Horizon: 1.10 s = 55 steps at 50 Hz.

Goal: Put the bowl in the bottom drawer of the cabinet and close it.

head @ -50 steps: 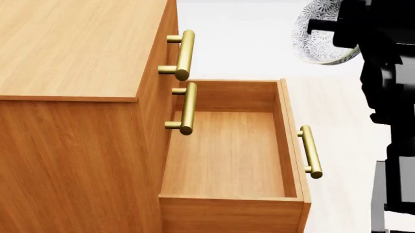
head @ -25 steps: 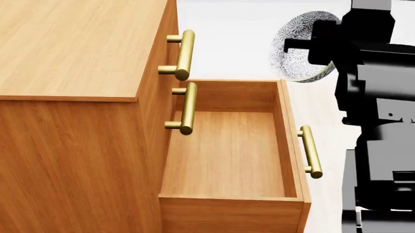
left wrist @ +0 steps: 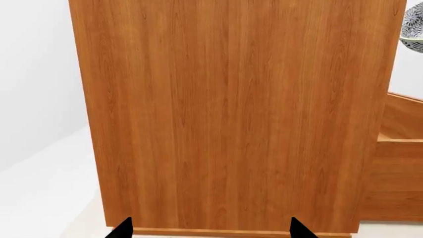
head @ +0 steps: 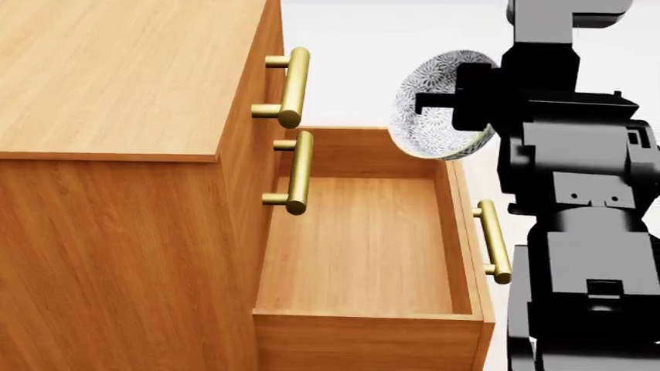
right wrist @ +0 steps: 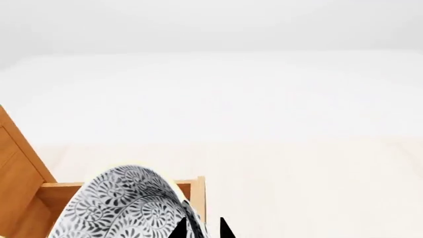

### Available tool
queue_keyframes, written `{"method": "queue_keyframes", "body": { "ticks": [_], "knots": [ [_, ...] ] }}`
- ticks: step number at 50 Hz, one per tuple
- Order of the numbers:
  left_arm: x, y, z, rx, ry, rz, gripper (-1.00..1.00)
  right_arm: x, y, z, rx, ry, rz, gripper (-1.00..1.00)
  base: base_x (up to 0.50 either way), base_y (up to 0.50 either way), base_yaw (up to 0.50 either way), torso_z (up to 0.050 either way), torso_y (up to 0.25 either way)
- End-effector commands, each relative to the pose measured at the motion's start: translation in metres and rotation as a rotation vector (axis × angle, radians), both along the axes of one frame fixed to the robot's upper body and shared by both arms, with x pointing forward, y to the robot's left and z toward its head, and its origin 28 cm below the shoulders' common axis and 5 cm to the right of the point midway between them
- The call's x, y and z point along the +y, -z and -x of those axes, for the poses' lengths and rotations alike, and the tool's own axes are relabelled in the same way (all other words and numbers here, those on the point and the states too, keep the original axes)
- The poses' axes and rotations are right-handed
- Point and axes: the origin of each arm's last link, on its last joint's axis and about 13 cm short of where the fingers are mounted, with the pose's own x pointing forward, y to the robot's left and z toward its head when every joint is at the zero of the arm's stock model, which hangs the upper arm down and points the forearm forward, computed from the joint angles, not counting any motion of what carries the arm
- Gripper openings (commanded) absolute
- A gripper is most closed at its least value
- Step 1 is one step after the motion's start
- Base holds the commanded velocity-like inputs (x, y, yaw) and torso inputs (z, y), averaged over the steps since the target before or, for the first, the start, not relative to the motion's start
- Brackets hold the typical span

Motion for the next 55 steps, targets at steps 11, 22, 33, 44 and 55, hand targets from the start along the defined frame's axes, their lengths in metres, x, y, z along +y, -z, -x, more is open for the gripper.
{"method": "queue_keyframes", "body": {
  "ticks": [11, 22, 33, 44, 55],
  "knots": [
    [0.0, 0.001, -0.001, 0.0, 0.0, 0.001, 1.0, 0.011, 0.009, 0.0, 0.042, -0.075, -0.012, -1.0, 0.0, 0.0, 0.0, 0.0, 0.001],
    [0.0, -0.002, 0.001, -0.001, 0.001, 0.0, 1.0, 0.016, 0.017, 0.0, 0.058, -0.078, -0.033, -1.0, 0.0, 0.0, 0.0, 0.0, 0.0],
    [0.0, -0.002, 0.002, -0.002, 0.001, -0.001, 1.0, 0.02, 0.028, 0.001, 0.076, -0.095, -0.044, -1.0, 0.0, 0.0, 0.0, 0.0, 0.0],
    [0.0, -0.003, 0.002, -0.002, 0.001, 0.001, 1.0, 0.025, 0.039, 0.002, 0.095, -0.111, -0.04, -1.0, 0.0, 0.0, 0.0, 0.0, 0.001],
    [0.0, -0.001, 0.001, -0.002, 0.001, 0.001, 1.0, 0.028, 0.046, 0.003, 0.113, -0.129, -0.038, -1.0, 0.0, 0.0, 0.0, 0.0, 0.0]
  ]
}}
